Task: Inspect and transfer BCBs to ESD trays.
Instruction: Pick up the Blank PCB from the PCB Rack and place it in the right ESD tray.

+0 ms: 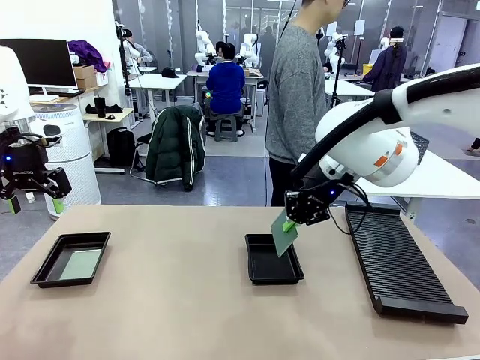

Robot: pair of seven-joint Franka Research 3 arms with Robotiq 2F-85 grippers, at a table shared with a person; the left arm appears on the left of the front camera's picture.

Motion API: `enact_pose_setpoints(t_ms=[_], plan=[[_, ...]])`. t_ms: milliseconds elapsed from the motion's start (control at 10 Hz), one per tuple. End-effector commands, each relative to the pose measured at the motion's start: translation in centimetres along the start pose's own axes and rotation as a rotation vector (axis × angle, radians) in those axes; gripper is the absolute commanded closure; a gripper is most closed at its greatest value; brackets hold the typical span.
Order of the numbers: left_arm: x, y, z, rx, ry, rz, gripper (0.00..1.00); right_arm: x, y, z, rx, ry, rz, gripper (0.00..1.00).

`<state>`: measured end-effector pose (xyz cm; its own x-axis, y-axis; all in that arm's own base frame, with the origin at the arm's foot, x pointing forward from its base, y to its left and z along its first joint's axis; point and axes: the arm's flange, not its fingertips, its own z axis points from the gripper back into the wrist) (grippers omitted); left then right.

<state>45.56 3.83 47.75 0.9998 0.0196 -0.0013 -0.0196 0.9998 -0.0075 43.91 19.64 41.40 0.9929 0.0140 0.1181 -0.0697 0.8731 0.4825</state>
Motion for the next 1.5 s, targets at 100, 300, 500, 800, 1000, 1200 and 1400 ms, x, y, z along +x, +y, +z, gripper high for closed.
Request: enact_pose_setpoints(t_ms=[100, 300, 500, 800, 1000, 1200, 1400], plan=[[0.0, 0.0, -0.1, 0.000, -0.010, -0.004, 0.00, 1.7, -0.8, -3.0, 0.089, -0.020, 0.004, 0.97], [0.0, 0.0, -0.1, 0.000, -0.010, -0.004, 0.00, 2.8, -0.6, -4.4, 0.109, -0.015, -0.020, 0.97], [0.0, 0.0, -0.1, 0.000, -0.010, -0.004, 0.00, 3.5, -0.9, -5.8, 0.117, -0.001, -0.037, 0.97], [0.0, 0.0, -0.1, 0.000, -0.010, -0.004, 0.00, 3.9, -1.4, -7.5, 0.130, 0.020, -0.049, 0.97], [0.0, 0.0, -0.1, 0.000, -0.010, -0.004, 0.00, 3.8, -1.9, -8.4, 0.131, 0.035, -0.062, 0.97], [0.0, 0.0, -0.1, 0.000, -0.010, -0.004, 0.00, 3.8, -2.4, -9.0, 0.133, 0.043, -0.074, 0.97], [0.0, 0.0, -0.1, 0.000, -0.010, -0.004, 0.00, 3.8, -2.8, -9.8, 0.137, 0.059, -0.082, 0.97]])
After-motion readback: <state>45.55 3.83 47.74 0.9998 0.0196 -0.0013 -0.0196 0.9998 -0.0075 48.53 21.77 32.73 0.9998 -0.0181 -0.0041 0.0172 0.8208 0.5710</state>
